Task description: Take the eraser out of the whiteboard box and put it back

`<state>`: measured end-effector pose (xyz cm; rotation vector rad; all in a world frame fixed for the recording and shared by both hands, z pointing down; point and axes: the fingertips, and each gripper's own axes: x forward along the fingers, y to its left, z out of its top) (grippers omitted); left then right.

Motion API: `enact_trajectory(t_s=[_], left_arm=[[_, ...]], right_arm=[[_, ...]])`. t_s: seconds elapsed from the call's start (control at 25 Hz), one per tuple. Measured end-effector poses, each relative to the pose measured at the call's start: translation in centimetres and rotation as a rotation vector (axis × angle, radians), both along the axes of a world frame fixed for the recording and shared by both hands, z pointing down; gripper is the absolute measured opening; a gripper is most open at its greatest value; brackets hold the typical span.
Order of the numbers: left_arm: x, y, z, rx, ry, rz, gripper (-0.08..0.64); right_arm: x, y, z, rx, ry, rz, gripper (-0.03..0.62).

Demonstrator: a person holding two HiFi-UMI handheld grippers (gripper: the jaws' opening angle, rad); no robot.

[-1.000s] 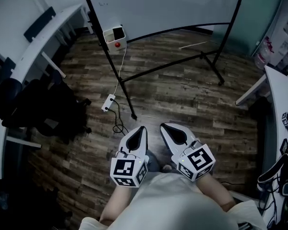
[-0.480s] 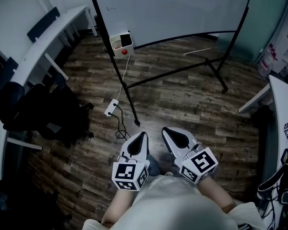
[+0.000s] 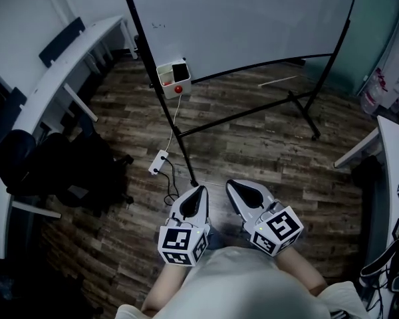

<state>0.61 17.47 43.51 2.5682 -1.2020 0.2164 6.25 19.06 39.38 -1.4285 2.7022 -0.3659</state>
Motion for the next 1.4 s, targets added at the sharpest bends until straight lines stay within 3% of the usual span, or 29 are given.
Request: enact_trajectory(t_s=[0.48,1.4], left_arm=[[-1.0,-5.9,-0.3,-0.012,0.015,-0.006,0.0],[-5.7,-16.2,-0.9,0.007,-0.001,0.062,0.0]], right_arm=[[-1.3,-5.7,-0.4,0.004,0.021,-0.01,0.003],[-4.8,-15.7,-1.1,0.026,0.013,0.074,0.003]])
